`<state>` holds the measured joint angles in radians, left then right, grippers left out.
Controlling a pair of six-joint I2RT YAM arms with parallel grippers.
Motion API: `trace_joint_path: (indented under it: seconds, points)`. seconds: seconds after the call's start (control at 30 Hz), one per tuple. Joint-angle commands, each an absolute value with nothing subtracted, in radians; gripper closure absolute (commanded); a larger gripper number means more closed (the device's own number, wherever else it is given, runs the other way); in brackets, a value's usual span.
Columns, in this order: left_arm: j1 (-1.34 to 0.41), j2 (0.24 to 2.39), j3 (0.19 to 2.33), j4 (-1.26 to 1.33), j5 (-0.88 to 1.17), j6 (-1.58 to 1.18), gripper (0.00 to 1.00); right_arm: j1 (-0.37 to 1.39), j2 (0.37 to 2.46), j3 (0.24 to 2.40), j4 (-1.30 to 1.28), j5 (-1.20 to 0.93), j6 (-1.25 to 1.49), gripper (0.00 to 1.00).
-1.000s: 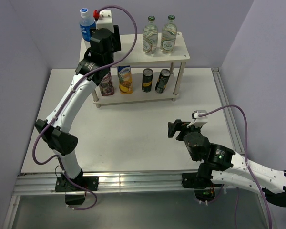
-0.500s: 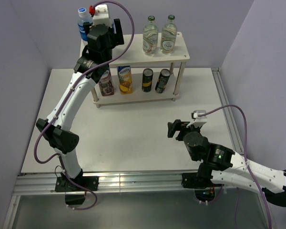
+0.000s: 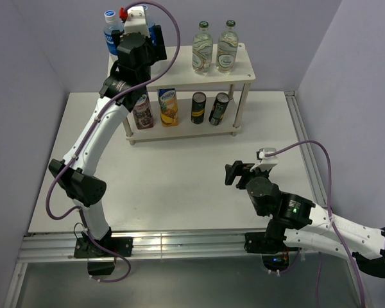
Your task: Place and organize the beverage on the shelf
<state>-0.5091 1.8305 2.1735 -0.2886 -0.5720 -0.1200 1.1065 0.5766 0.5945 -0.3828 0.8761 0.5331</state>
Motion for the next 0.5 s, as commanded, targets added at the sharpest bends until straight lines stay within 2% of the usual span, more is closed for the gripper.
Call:
trace_joint_path:
  seconds: [0.0,0.07,0.1,0.17,0.47]
  points:
    - [-0.5,1.799,2.16,-0.258,-0.56,-0.144,0.11,1.112,0.584,0.595,-0.348,0.911,0.528,0.11]
    - [-0.502,1.775,2.132,-0.265,-0.554,-0.158,0.09,1.111,0.584,0.595,-0.35,0.913,0.526,0.11]
    - [-0.502,1.763,2.119,-0.268,-0.551,-0.167,0.04,1.112,0.584,0.597,-0.35,0.913,0.528,0.11]
    - [-0.505,1.726,2.059,-0.261,-0.557,-0.173,0.01,1.111,0.581,0.595,-0.35,0.914,0.528,0.11]
    - [-0.56,1.572,1.844,-0.27,-0.621,-0.213,0.01,1.111,0.571,0.592,-0.35,0.916,0.531,0.11]
